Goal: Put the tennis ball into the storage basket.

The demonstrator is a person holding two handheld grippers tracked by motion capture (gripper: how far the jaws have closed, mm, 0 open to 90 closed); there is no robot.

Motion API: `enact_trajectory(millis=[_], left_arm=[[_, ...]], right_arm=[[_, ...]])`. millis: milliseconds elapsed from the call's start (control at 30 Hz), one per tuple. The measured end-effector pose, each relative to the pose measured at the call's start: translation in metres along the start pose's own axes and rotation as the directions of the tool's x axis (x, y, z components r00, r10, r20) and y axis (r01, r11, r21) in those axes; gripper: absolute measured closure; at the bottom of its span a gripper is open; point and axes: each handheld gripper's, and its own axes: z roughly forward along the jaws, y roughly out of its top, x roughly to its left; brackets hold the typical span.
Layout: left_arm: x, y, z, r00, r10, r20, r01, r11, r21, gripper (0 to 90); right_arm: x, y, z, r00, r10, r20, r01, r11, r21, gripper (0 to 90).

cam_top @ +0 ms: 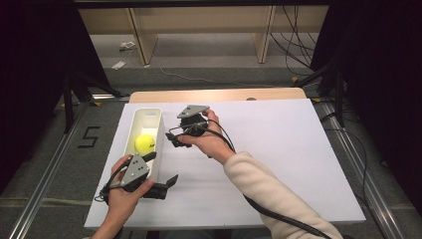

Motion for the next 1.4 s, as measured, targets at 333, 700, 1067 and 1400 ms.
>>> enact_trajectory(millis=[333, 700, 1067, 1400], left_arm=[[0.0, 0.0, 0.0, 1.0, -0.001, -0.002, 0.001, 1.0, -0.001, 0.0], [0.0, 0.0, 0.0, 1.0, -0.001, -0.002, 0.001, 1.0, 0.0, 0.0], [0.0, 0.0, 0.0, 1.0, -0.007, 0.002, 0.007, 1.0, -0.003, 0.0], [0.0, 0.0, 0.0, 1.0, -0.004, -0.004, 0.004, 1.0, -0.001, 0.0]], right_arm=[[-0.007, -0.007, -0.01, 0.9999, 0.01, 0.01, -0.01, 1.0, 0.001, 21.7], [-0.013, -0.014, -0.019, 0.9998, 0.007, 0.016, -0.007, 1.0, 0.001, 21.8], [-0.024, -0.021, -0.032, 0.9988, 0.032, 0.037, -0.031, 0.999, -0.017, 21.8], [-0.034, -0.029, -0.046, 0.9964, 0.054, 0.065, -0.053, 0.998, -0.022, 21.8]])
